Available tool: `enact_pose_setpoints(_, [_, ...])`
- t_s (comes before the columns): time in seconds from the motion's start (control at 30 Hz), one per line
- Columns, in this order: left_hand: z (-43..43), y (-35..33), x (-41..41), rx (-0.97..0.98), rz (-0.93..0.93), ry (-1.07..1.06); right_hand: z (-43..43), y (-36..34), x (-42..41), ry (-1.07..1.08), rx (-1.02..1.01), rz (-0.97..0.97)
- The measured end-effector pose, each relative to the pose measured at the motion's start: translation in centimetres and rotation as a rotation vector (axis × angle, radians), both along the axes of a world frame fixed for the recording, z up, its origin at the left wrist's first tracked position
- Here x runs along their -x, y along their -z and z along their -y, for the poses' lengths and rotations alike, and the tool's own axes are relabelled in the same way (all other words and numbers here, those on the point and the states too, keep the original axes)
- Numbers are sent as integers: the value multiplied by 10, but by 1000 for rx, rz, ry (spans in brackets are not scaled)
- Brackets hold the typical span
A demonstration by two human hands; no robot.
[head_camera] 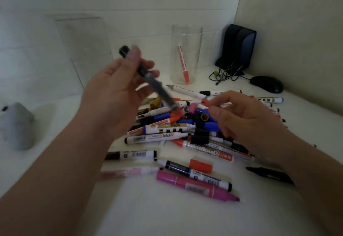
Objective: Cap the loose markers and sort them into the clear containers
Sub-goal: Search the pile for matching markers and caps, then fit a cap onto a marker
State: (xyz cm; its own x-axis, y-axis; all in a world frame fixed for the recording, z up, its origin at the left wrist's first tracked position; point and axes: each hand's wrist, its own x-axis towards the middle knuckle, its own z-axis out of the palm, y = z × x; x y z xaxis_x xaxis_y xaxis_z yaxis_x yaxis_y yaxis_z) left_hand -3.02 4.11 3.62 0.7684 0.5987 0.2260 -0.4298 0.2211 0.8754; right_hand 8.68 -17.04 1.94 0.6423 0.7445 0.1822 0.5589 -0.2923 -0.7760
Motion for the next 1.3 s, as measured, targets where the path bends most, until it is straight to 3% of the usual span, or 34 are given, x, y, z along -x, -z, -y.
enact_pose_setpoints(0.07, [-10,-4,4,-21,32,-66,3,0,-3,18,111,129])
enact_pose_setpoints(0.13, [-15,-5,8,-205,-46,-166,2,3,-2,-17,195,188])
enact_pose_setpoints(0.23, [-40,-7,17,-837,-463,-436,-1,6,5,-92,307,282])
enact_pose_setpoints(0.3, [-68,-6,26,-1015,-761,-431,-1,2,14,-115,316,331])
enact_pose_setpoints(0.4, [-107,6,36,-1047,-1142,-370,2,10,15,-88,367,325])
enact_pose_setpoints(0.53, [-126,19,35,-1007,-1294,-324,37,77,-58,-49,265,411])
enact_pose_setpoints(0.63, [-129,25,33,-1003,-1381,-340,29,61,-42,-93,331,353])
enact_pose_setpoints(0.73, [-125,26,32,-969,-1389,-334,11,20,6,-99,375,305])
enact_pose_setpoints(1.03, [-105,15,32,-977,-1329,-345,5,1,17,-101,472,326])
enact_pose_setpoints(1.2, [-100,17,24,-894,-972,-653,2,-1,13,-150,388,342])
enact_pose_setpoints(1.3, [-86,20,8,-986,-838,-657,2,3,9,-172,348,372])
